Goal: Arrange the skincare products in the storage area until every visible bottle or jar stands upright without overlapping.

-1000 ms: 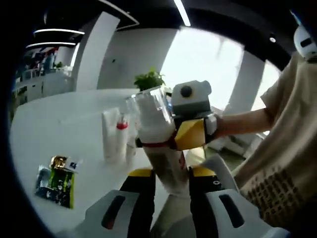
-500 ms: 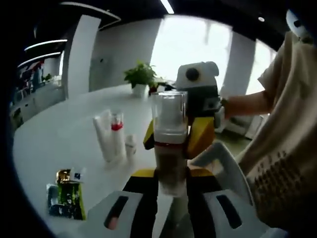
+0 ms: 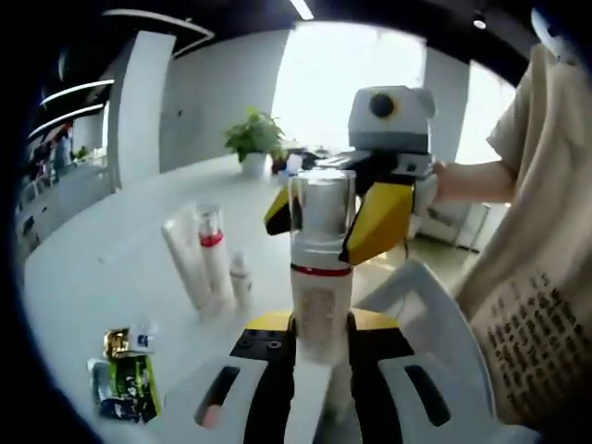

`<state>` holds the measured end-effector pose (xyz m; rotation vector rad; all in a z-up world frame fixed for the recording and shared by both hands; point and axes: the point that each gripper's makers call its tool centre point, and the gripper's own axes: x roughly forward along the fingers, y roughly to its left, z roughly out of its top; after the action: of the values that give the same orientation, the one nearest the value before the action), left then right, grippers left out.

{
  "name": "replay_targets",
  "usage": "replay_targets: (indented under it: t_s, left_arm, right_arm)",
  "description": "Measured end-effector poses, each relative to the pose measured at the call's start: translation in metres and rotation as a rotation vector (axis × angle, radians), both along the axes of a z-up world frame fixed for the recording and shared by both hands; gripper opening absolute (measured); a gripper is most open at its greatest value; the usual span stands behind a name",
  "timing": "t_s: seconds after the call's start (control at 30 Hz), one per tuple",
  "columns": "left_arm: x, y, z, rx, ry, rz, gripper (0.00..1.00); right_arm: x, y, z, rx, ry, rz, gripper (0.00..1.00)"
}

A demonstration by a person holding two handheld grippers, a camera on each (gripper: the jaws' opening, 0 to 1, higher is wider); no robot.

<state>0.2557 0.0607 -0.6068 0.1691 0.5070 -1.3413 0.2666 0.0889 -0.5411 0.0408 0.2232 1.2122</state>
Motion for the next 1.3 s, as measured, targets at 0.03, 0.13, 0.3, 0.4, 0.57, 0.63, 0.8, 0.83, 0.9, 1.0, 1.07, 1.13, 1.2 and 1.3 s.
replay_targets:
  t_s: [0.03, 0.13, 0.3, 0.4, 0.57, 0.63, 0.8, 0.83, 0.9, 1.0, 1.07, 1.13, 1.2, 1.3]
  left_arm:
    - [0.000, -0.001, -0.002, 0.012, -0.006, -0.005, 0.18]
    - [0.001, -0.002, -0.007, 0.026, -0.011, -0.016, 0.18]
    - [0.005, -0.004, -0.018, 0.077, -0.036, -0.031, 0.18]
    - [0.009, -0.005, -0.026, 0.099, -0.057, -0.031, 0.18]
    - [0.016, -0.006, -0.037, 0.103, -0.055, -0.015, 0.18]
    - [0.018, -0.007, -0.043, 0.105, -0.049, -0.014, 0.18]
    - [0.023, -0.010, -0.062, 0.144, -0.039, -0.021, 0.18]
    - [0.024, -0.010, -0.066, 0.153, -0.037, -0.023, 0.18]
    - [0.026, -0.011, -0.076, 0.171, -0.037, -0.030, 0.18]
    - [0.028, -0.013, -0.089, 0.189, -0.038, -0.040, 0.19]
    - [0.029, -0.014, -0.096, 0.193, -0.038, -0.045, 0.18]
    - [0.030, -0.015, -0.104, 0.198, -0.034, -0.052, 0.18]
    - [0.030, -0.017, -0.111, 0.204, -0.035, -0.056, 0.18]
    - [0.030, -0.019, -0.122, 0.222, -0.038, -0.067, 0.18]
  right_arm:
    - [0.000, 0.000, -0.001, -0.006, -0.003, -0.001, 0.21]
    - [0.000, 0.000, -0.005, -0.045, -0.030, -0.004, 0.21]
    - [0.000, 0.002, -0.017, -0.128, -0.072, 0.014, 0.21]
    - [0.002, 0.002, -0.024, -0.166, -0.091, 0.023, 0.21]
    - [0.009, -0.003, -0.036, -0.199, -0.086, 0.020, 0.21]
    - [0.011, -0.004, -0.041, -0.213, -0.083, 0.022, 0.21]
    - [0.015, -0.006, -0.062, -0.262, -0.068, 0.027, 0.21]
    - [0.017, -0.007, -0.068, -0.271, -0.063, 0.026, 0.21]
    - [0.019, -0.009, -0.077, -0.281, -0.048, 0.020, 0.21]
    - [0.021, -0.011, -0.090, -0.298, -0.033, 0.013, 0.21]
    - [0.022, -0.012, -0.098, -0.316, -0.024, 0.010, 0.21]
    - [0.023, -0.013, -0.104, -0.331, -0.019, 0.010, 0.21]
    - [0.023, -0.013, -0.112, -0.351, -0.015, 0.006, 0.21]
    - [0.024, -0.013, -0.122, -0.384, -0.015, 0.004, 0.21]
